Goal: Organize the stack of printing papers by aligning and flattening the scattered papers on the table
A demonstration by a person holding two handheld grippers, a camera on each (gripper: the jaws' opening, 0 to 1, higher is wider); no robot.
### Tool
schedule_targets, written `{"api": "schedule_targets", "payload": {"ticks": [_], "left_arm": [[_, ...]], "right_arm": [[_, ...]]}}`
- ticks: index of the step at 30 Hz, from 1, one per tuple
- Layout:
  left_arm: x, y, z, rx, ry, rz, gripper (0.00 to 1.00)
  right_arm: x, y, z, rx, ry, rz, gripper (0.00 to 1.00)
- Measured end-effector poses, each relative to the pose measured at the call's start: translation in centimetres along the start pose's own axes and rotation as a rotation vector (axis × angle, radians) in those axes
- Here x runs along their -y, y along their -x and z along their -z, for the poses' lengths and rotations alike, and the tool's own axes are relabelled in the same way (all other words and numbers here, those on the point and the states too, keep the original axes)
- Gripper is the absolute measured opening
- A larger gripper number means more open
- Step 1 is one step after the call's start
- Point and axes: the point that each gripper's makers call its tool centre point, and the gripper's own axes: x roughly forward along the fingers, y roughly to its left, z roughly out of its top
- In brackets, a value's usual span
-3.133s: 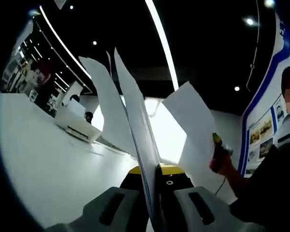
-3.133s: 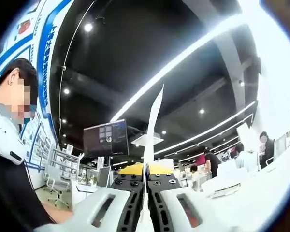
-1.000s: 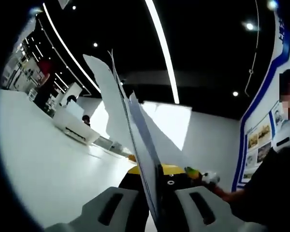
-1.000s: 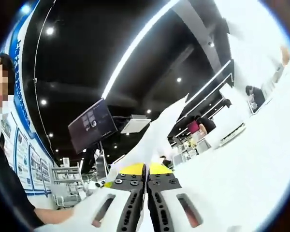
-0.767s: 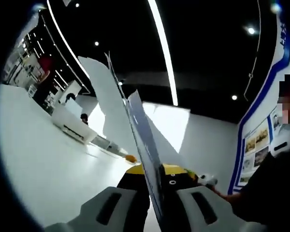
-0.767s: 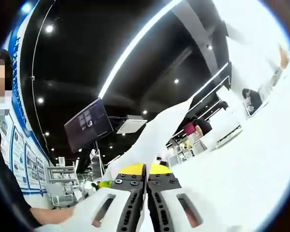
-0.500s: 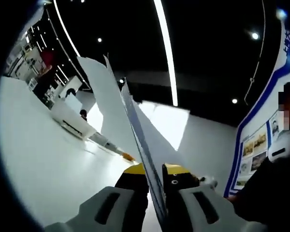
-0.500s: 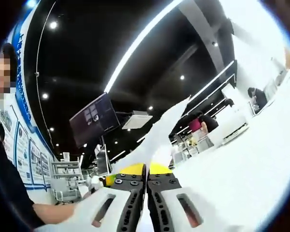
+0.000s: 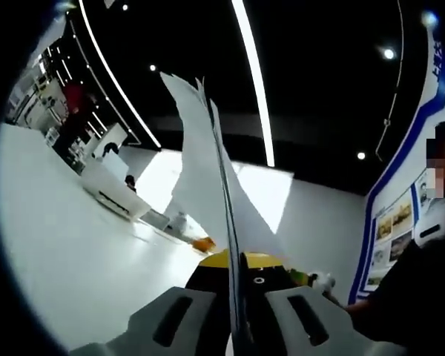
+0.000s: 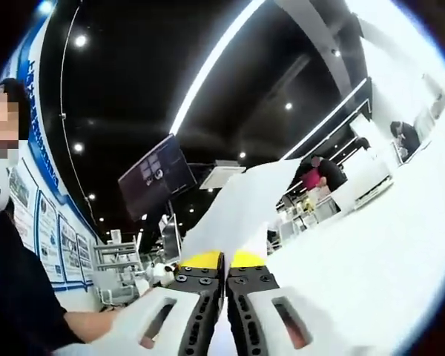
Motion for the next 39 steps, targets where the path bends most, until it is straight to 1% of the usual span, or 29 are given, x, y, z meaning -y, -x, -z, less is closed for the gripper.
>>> {"api": "schedule_targets", "payload": {"ticks": [3, 7, 9, 11, 13, 14, 17, 18, 19, 20, 21, 22, 24, 26, 27, 29, 31, 32, 33, 34, 35, 37, 39], "left_arm": [[0.0, 0.0, 0.0, 0.002, 0.001, 0.0, 0.06], [0.2, -0.1, 0.0, 0.004, 0.007, 0.01, 0.06], [0.2, -0.1, 0.0, 0.004, 0.008, 0.012, 0.06], [0.2, -0.2, 0.0, 0.003, 0.009, 0.011, 0.06], [0.3, -0.2, 0.1, 0.003, 0.009, 0.012, 0.06], [0.3, -0.2, 0.1, 0.003, 0.01, 0.014, 0.06], [0.5, -0.4, 0.4, -0.012, 0.007, 0.023, 0.06], [0.6, -0.4, 0.5, -0.018, 0.005, 0.026, 0.06], [0.6, -0.5, 0.6, -0.024, 0.006, 0.029, 0.06], [0.7, -0.5, 0.7, -0.029, 0.006, 0.031, 0.06], [0.7, -0.5, 0.8, -0.033, 0.006, 0.033, 0.06], [0.8, -0.5, 0.8, -0.038, 0.006, 0.036, 0.06], [0.8, -0.5, 0.9, -0.045, 0.002, 0.039, 0.06], [0.9, -0.5, 0.9, -0.048, -0.001, 0.04, 0.06], [0.9, -0.5, 0.9, -0.049, 0.0, 0.041, 0.06], [0.9, -0.4, 0.9, -0.05, 0.001, 0.04, 0.06], [0.9, -0.4, 0.8, -0.052, 0.001, 0.042, 0.06], [0.9, -0.4, 0.8, -0.053, 0.0, 0.042, 0.06], [0.9, -0.3, 0.8, -0.053, -0.001, 0.042, 0.06], [0.9, -0.3, 0.7, -0.053, -0.001, 0.043, 0.06], [0.9, -0.3, 0.7, -0.053, -0.001, 0.043, 0.06], [0.9, -0.3, 0.7, -0.053, -0.001, 0.044, 0.06], [0.9, -0.2, 0.6, -0.053, -0.002, 0.045, 0.06]], "right_arm": [[0.6, 0.3, -1.0, 0.013, -0.006, -0.004, 0.0], [1.1, 0.6, -2.5, 0.014, -0.016, -0.023, 0.04], [1.8, 0.9, -3.8, 0.025, 0.014, -0.008, 0.04], [2.5, 1.1, -5.2, 0.031, 0.024, -0.011, 0.05], [2.9, 1.0, -6.1, 0.022, 0.036, -0.015, 0.06], [3.1, 0.9, -6.7, 0.003, 0.05, -0.031, 0.07], [2.9, 0.4, -7.0, -0.081, 0.055, -0.103, 0.15], [2.7, 0.0, -6.8, -0.135, 0.073, -0.142, 0.16], [2.6, -0.1, -6.5, -0.174, 0.081, -0.163, 0.17], [2.5, -0.2, -5.9, -0.242, 0.083, -0.187, 0.17], [2.9, -0.4, -5.5, -0.292, 0.108, -0.181, 0.17], [3.3, -0.9, -5.4, -0.326, 0.153, -0.177, 0.17], [3.7, -1.5, -5.9, -0.354, 0.191, -0.16, 0.18], [4.0, -2.2, -6.4, -0.379, 0.237, -0.16, 0.21], [4.1, -2.5, -6.5, -0.401, 0.254, -0.163, 0.21], [4.9, -2.8, -5.9, -0.487, 0.276, -0.154, 0.23], [5.0, -3.3, -5.9, -0.502, 0.299, -0.168, 0.23], [5.0, -3.7, -5.9, -0.512, 0.294, -0.174, 0.23], [5.2, -4.0, -5.7, -0.536, 0.281, -0.18, 0.23], [5.0, -4.3, -5.5, -0.554, 0.277, -0.198, 0.24], [5.0, -4.4, -5.2, -0.595, 0.272, -0.211, 0.24], [5.1, -5.3, -5.2, -0.6, 0.274, -0.218, 0.24], [5.2, -6.0, -5.0, -0.634, 0.245, -0.229, 0.25]]}}
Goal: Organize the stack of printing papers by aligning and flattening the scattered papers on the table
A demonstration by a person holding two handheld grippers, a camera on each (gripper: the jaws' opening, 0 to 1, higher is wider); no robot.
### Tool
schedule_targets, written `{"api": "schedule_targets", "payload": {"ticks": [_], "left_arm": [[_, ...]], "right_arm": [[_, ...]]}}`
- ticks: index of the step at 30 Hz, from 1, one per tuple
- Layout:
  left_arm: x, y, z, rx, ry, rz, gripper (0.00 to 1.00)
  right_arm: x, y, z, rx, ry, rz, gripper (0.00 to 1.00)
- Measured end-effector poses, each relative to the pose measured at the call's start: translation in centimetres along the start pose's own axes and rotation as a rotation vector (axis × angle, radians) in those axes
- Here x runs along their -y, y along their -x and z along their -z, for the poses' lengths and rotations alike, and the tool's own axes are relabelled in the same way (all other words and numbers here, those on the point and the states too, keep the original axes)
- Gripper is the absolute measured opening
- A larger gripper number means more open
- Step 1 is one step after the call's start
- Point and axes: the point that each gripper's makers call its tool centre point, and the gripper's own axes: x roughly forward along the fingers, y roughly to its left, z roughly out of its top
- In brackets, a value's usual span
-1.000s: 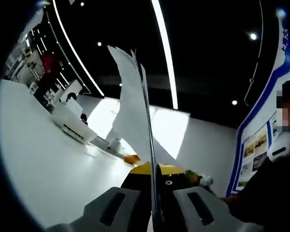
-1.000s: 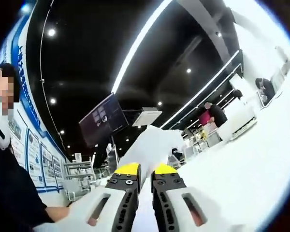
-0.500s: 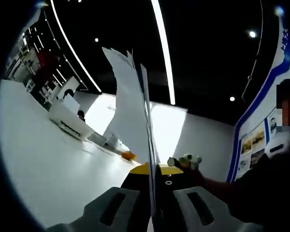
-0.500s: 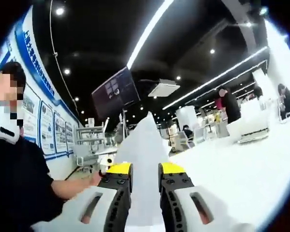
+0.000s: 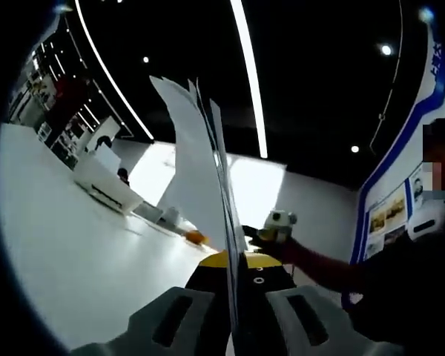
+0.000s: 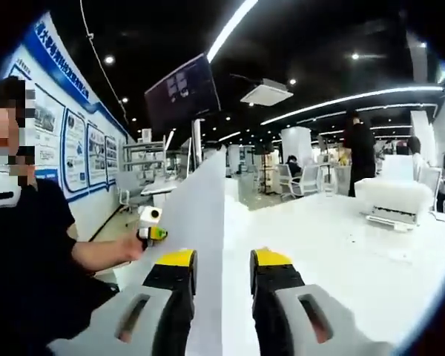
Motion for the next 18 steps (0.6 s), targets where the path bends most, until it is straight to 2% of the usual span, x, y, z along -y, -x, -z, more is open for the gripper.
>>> {"api": "schedule_targets", "payload": {"ticks": [2, 6, 8, 16, 18], "left_arm": [[0.0, 0.1, -0.1, 0.0, 0.0, 0.0, 0.06], [-0.1, 0.1, -0.1, 0.0, 0.001, 0.0, 0.06], [-0.1, 0.1, -0.1, 0.0, 0.0, -0.001, 0.06], [-0.3, 0.1, -0.1, -0.003, -0.005, -0.006, 0.06], [-0.3, 0.1, -0.1, -0.002, -0.006, -0.006, 0.06]], "right_arm": [[0.2, -0.6, -0.1, -0.031, 0.021, -0.01, 0.26], [0.4, -1.5, -0.3, -0.072, 0.008, -0.04, 0.27], [1.5, -1.7, -0.8, -0.081, 0.0, -0.06, 0.27], [0.8, -3.0, -0.8, -0.12, 0.017, -0.114, 0.27], [0.4, -3.3, -0.4, -0.14, 0.011, -0.132, 0.22]]}}
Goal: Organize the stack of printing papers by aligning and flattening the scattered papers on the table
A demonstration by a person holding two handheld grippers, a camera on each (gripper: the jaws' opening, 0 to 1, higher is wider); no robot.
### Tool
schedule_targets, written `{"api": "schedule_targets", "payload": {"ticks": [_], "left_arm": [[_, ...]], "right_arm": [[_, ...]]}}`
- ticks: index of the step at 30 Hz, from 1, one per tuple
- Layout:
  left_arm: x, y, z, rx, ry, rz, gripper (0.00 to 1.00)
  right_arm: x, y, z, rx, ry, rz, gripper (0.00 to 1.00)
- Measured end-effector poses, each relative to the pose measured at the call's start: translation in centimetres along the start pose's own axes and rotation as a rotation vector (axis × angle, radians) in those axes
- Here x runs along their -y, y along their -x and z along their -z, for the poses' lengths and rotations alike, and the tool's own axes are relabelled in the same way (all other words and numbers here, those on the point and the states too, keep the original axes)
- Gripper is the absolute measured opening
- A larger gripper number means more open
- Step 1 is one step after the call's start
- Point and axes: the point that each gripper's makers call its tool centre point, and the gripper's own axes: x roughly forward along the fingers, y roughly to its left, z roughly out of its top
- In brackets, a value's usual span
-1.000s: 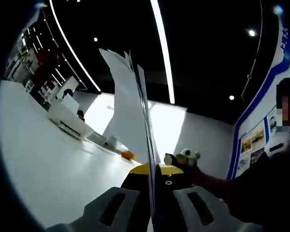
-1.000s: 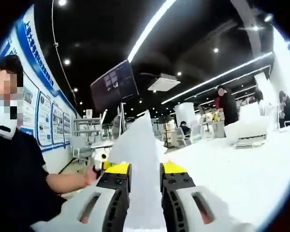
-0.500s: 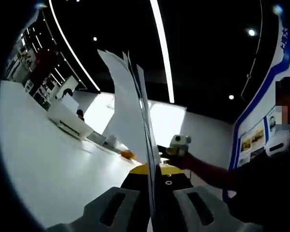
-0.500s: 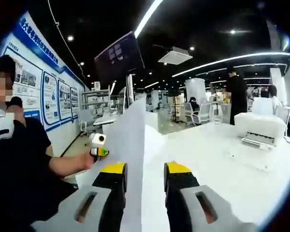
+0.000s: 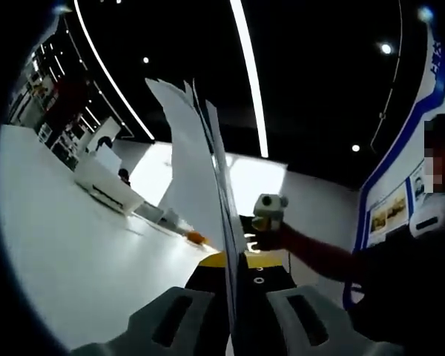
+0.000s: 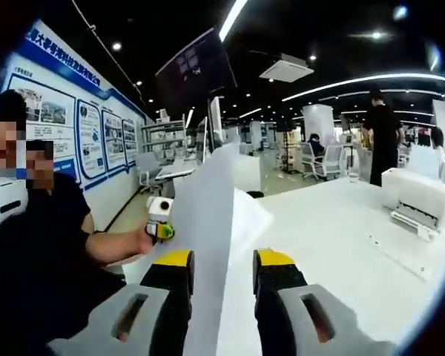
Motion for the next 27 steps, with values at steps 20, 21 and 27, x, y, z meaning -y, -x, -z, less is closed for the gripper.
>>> {"api": "schedule_targets", "payload": {"ticks": [20, 21, 27], "left_arm": [[-0.9, 0.1, -0.1, 0.019, 0.031, -0.043, 0.09], [-0.9, 0.1, -0.2, 0.024, 0.032, -0.045, 0.09], [-1.1, 0.1, -0.4, 0.04, 0.045, -0.052, 0.09]], "right_arm": [[-1.2, -0.1, 2.1, 0.005, -0.215, 0.001, 0.0], [-1.2, -0.1, 2.0, 0.026, -0.237, 0.005, 0.0], [-2.4, -0.2, 2.6, 0.091, -0.286, 0.017, 0.0]]}}
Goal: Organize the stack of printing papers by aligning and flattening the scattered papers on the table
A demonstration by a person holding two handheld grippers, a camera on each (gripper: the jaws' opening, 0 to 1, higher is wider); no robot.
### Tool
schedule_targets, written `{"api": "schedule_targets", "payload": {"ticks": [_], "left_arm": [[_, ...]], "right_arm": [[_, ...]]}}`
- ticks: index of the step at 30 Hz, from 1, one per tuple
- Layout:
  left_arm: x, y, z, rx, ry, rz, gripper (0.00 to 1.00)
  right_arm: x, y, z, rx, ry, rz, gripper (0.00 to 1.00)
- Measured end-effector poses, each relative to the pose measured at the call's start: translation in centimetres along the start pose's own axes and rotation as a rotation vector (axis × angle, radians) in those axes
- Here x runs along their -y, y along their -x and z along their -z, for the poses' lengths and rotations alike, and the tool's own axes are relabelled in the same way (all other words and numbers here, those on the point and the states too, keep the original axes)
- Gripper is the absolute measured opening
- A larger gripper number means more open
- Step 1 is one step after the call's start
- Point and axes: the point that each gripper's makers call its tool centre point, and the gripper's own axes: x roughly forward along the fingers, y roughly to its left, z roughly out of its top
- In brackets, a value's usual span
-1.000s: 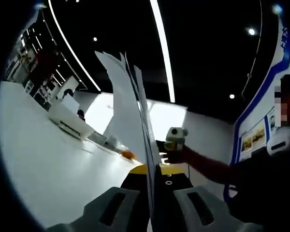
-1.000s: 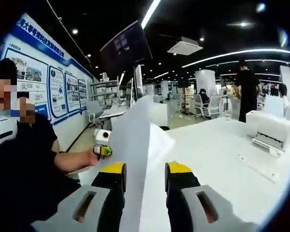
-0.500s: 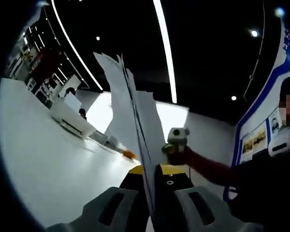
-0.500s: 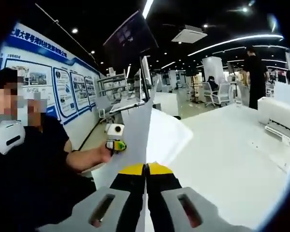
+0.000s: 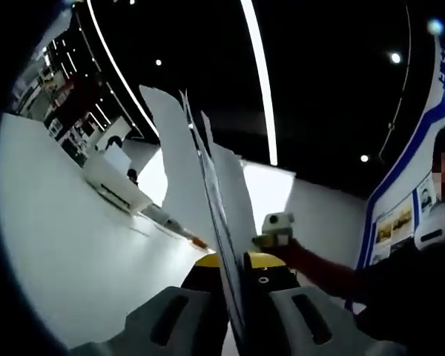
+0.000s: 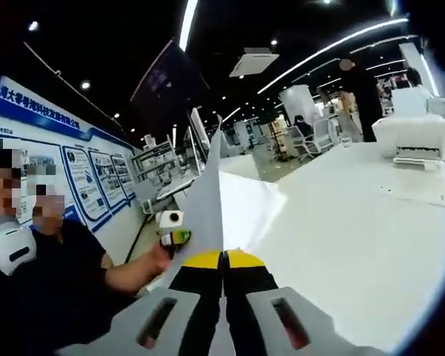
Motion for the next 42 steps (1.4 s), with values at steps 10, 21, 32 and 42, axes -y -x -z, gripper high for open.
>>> {"api": "schedule_targets", "payload": {"ticks": [10, 21, 32, 42], "left_arm": [[-0.1, 0.0, 0.0, 0.015, 0.001, -0.006, 0.1], [-0.1, -0.1, 0.1, 0.021, 0.003, -0.007, 0.1], [-0.2, 0.0, -0.2, 0.036, 0.011, -0.011, 0.1], [-0.3, 0.0, -0.4, 0.053, 0.053, -0.011, 0.12]], "right_arm": [[-1.1, 0.4, 1.1, 0.123, -0.158, 0.03, 0.0], [-3.1, -0.3, 3.4, 0.214, -0.231, 0.038, 0.0], [-4.2, -1.4, 4.5, 0.245, -0.243, 0.019, 0.0], [-4.6, -0.1, 3.4, 0.324, -0.156, -0.074, 0.0]]}}
